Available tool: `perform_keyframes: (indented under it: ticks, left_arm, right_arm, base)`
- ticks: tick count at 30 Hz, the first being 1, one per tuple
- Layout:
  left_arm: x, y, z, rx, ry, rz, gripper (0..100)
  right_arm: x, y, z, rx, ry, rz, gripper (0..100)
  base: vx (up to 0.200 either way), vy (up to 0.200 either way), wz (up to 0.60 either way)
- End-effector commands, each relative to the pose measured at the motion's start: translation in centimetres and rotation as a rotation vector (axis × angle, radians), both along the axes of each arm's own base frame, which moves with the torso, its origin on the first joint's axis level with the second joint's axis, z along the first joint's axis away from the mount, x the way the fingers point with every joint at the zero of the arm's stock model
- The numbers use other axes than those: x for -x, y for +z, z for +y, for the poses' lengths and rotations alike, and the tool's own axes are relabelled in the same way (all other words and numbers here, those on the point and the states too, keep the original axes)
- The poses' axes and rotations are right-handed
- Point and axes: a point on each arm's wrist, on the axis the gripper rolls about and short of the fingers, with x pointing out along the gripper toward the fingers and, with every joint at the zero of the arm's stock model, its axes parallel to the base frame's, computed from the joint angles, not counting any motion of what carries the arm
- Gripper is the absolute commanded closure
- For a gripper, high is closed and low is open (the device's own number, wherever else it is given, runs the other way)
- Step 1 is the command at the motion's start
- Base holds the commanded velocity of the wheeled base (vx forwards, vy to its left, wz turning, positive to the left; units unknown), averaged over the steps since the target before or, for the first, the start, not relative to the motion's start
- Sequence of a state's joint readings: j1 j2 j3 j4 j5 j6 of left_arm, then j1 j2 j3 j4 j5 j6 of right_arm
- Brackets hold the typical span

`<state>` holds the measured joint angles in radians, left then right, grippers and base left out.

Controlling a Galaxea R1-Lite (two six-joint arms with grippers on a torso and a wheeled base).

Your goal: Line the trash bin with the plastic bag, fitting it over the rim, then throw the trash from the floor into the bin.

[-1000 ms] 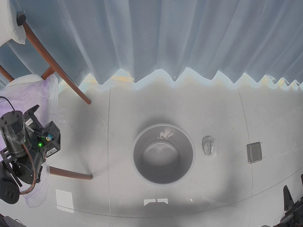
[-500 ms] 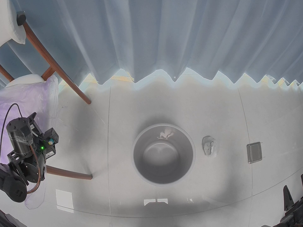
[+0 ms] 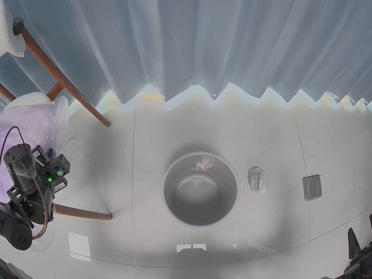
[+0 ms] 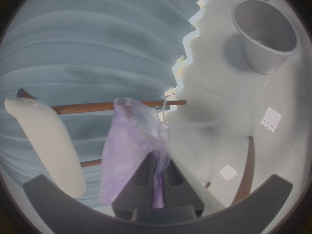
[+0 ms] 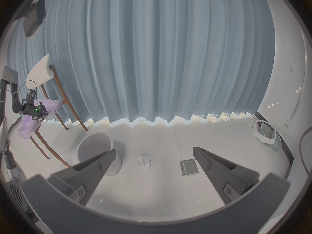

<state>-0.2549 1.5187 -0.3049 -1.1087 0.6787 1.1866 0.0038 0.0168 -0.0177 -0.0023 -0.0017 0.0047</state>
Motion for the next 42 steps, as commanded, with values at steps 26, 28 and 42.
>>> perform_keyframes:
  ticks: [26,28,42]
  left_arm:
    - [3.2,3.9,-2.8,0.846,-0.163,-0.325,100]
    - [3.1,4.2,-3.0,0.880,-0.198,-0.329,100]
    - [6.9,7.5,-5.5,1.391,-0.557,-0.322,100]
  right_arm:
    - [0.0,-0.5,0.0,0.000,-0.001,0.000,0]
    - [0.0,-0.5,0.0,0.000,0.001,0.000,0]
    - [0.0,-0.5,0.0,0.000,0.001,0.000,0]
  base:
    - [0.000,0.000,0.00]
    - [0.000,0.000,0.00]
    - [0.000,0.000,0.00]
